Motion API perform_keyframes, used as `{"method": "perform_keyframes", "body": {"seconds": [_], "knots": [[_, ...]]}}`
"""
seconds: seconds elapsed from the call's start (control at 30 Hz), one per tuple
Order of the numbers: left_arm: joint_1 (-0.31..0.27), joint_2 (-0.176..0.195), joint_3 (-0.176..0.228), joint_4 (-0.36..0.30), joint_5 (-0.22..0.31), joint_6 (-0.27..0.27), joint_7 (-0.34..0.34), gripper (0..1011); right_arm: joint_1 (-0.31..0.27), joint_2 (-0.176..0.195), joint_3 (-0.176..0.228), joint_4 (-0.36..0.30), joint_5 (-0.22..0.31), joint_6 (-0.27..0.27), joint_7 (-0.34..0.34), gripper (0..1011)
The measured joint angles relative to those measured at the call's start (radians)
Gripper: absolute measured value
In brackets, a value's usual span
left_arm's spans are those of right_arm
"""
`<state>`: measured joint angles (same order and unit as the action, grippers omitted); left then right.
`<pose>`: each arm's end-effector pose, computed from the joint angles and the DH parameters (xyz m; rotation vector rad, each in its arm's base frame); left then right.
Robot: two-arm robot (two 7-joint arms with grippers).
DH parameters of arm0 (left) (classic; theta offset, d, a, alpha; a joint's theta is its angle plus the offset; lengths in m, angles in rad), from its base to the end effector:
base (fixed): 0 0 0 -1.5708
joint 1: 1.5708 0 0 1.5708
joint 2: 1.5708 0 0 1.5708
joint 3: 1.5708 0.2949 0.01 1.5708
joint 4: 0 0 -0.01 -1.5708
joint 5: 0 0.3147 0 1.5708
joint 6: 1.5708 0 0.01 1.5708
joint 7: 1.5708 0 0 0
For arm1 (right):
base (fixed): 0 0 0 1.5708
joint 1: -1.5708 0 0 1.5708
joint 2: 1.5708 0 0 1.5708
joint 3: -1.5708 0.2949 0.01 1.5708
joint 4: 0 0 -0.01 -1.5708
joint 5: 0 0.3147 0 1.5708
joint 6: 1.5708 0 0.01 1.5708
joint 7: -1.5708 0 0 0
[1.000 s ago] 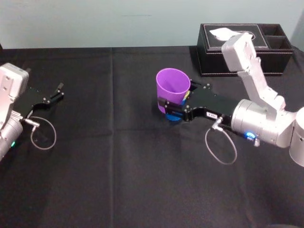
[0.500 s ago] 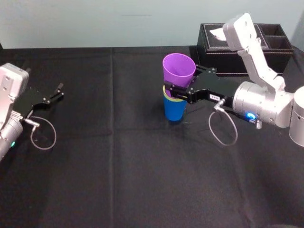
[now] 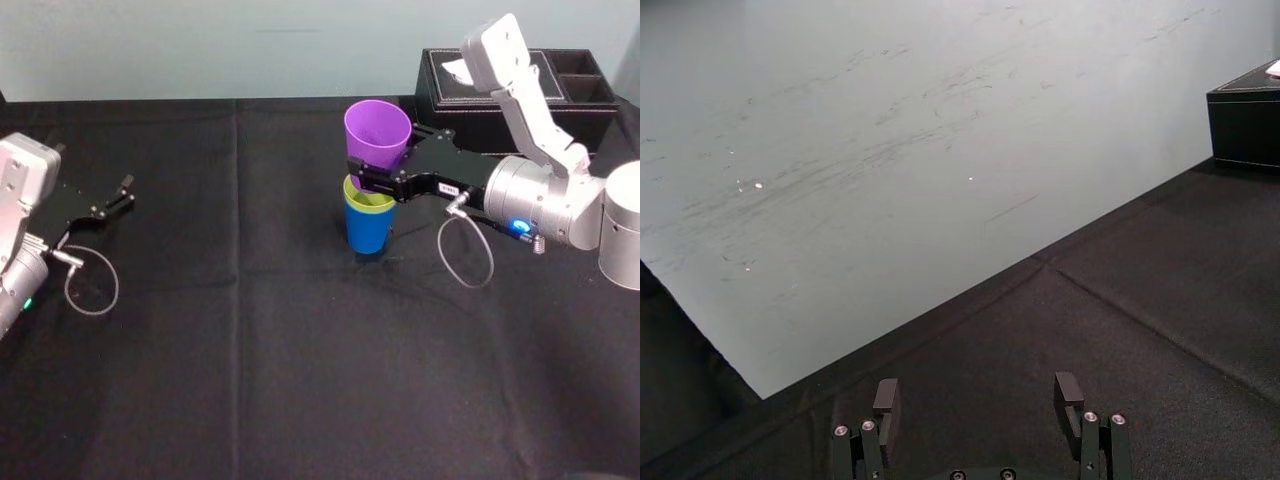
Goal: Stack the three plastic cups sequentially using one hand.
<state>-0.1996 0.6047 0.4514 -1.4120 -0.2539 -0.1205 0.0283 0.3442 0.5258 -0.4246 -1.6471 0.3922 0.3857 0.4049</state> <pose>0.3645 0.0839 -0.3073 0.3045 -0.2851 1.2480 0.3923 -0.0222 -0.1941 -0.3093 -0.0059 -0.8112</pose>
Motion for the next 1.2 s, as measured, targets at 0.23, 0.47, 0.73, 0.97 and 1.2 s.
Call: {"method": "perform_keyframes", "body": {"seconds": [0.23,0.47,0.73,0.97,1.2], "knots": [[0.000,0.000,0.000,0.000,0.000,0.000,0.000,1010,0.000,-0.003,-0.002,0.017,-0.003,-0.010,0.001,715],[0.000,0.000,0.000,0.000,0.000,0.000,0.000,1010,-0.001,-0.005,-0.002,0.032,-0.004,-0.022,0.004,716],[0.000,0.000,0.000,0.000,0.000,0.000,0.000,1010,-0.003,-0.011,-0.001,0.045,-0.007,-0.033,0.004,715],[0.000,0.000,0.000,0.000,0.000,0.000,0.000,1010,0.001,-0.016,-0.005,0.062,-0.013,-0.039,0.007,716],[0.000,0.000,0.000,0.000,0.000,0.000,0.000,1010,0.003,-0.023,-0.004,0.076,-0.020,-0.048,0.006,715]]}}
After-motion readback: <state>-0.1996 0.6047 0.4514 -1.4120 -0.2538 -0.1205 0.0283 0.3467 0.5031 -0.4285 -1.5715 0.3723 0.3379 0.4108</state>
